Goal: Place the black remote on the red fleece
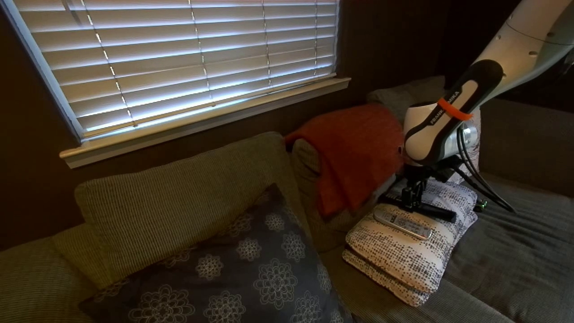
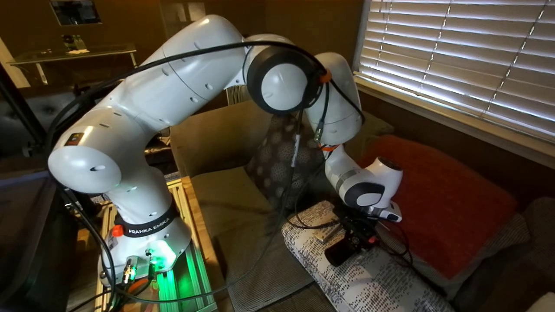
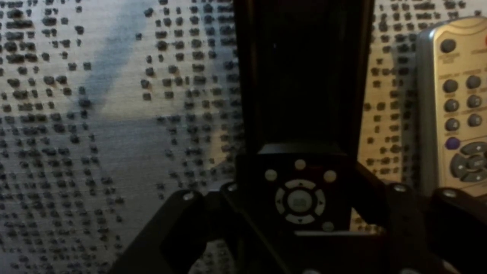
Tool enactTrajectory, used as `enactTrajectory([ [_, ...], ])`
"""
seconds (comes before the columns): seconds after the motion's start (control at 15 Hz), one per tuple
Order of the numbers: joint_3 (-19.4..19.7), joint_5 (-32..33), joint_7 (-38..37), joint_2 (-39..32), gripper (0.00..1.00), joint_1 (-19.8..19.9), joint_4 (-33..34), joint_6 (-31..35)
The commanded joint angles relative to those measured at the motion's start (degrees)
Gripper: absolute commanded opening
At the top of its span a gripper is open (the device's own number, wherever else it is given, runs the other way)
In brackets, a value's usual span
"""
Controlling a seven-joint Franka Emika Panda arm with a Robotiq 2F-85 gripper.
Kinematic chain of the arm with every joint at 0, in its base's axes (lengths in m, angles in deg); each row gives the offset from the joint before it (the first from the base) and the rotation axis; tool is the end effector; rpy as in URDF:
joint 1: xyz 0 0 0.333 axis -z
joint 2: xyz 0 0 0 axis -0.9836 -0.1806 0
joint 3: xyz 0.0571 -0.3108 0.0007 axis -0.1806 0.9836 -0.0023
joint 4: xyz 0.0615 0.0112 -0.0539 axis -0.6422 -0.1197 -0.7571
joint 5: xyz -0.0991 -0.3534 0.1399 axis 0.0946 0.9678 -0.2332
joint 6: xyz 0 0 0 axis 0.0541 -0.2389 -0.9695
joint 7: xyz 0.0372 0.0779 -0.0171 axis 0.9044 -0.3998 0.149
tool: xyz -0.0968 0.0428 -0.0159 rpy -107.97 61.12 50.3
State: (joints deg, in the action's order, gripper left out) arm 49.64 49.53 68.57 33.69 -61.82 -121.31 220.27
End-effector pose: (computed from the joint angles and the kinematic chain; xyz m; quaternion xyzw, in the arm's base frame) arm 0.5804 -0.1883 0.0030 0.9968 0.0448 -0.0655 0.0079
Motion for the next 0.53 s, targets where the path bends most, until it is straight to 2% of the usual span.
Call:
enactTrajectory([
  [0.0, 0.5, -0.5, 0.0, 0.5, 0.37, -1.0, -0.2, -0.1],
  [0.47, 3.0, 2.2, -0.4, 7.0, 0.37, -4.1, -7.8, 3.0],
])
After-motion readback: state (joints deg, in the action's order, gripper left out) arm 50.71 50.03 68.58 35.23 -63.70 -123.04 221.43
